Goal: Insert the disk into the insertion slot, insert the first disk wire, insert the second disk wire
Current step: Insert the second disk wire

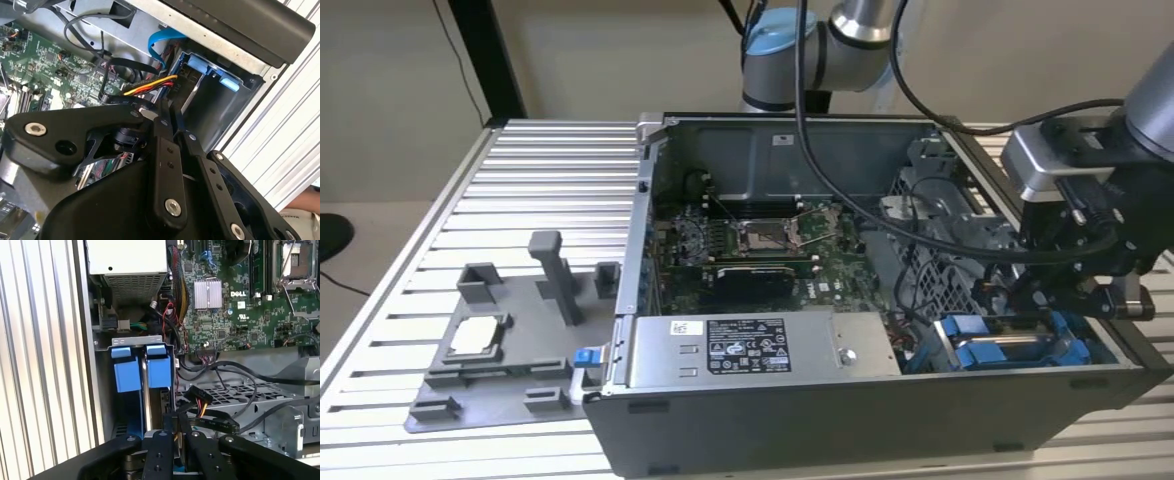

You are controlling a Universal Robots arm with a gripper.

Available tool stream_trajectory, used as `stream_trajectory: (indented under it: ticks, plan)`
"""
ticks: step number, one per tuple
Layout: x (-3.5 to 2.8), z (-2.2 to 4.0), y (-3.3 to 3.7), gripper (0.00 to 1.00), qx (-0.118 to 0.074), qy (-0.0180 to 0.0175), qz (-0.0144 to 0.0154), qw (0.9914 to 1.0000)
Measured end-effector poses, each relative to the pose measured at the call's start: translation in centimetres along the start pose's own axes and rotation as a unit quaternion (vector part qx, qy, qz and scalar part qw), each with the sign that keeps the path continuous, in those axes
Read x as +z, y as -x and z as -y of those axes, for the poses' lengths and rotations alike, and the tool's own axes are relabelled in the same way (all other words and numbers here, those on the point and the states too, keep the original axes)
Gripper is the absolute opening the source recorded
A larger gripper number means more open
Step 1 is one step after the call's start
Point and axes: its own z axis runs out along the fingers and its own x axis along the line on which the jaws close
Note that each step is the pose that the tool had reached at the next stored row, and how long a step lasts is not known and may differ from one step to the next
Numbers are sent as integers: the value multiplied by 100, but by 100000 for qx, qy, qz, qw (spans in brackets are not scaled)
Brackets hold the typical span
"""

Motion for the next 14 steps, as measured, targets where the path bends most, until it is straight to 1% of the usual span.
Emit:
stream_trajectory:
  ticks: [7,14]
  plan:
    - [39,-2,-5,0,-64,-442,39,99999]
    - [60,-4,-8,0,-67,-480,49,99999]
